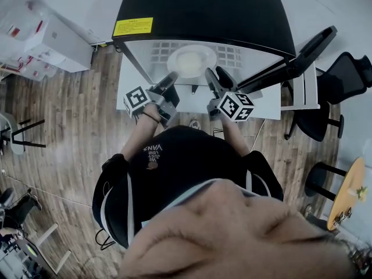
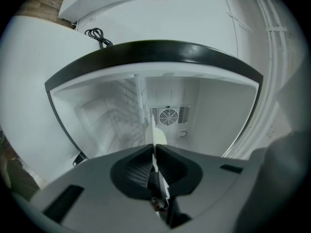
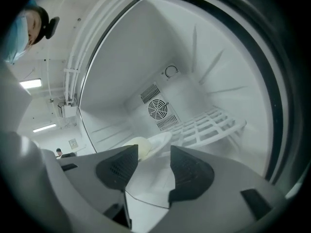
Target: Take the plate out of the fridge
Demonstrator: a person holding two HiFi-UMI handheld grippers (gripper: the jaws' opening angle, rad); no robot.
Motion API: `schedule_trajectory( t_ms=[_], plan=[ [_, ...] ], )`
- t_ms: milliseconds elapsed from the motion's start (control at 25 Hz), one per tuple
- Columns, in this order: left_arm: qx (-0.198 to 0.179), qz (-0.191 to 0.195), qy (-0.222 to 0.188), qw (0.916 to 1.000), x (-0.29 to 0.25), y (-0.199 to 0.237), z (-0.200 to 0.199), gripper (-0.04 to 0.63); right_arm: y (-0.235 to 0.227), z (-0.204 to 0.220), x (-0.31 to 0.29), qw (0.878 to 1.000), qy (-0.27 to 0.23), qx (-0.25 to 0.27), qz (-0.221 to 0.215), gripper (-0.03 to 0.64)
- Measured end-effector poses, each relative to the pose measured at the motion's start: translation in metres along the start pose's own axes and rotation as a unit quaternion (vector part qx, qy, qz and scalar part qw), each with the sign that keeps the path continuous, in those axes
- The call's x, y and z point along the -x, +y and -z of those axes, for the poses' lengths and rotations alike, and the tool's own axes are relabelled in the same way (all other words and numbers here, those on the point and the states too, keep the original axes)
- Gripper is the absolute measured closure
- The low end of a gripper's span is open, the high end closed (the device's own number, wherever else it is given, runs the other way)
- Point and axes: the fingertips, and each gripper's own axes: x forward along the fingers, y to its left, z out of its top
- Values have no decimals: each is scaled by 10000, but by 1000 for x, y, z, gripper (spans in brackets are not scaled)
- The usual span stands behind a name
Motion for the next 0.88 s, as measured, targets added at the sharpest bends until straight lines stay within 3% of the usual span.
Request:
schedule_trajectory(
  t_ms=[360,640,880],
  plan=[
    [149,-71,-4,9999,0,1,1,561,-1,5,-9,9955,4,-902,-298,414],
    [-33,-60,51,10000,1,3,-2,561,2,5,-11,9931,21,-1098,-417,419],
    [20,-21,78,10000,-1,2,-1,561,6,4,-12,9932,6,-1044,-513,471]
  ],
)
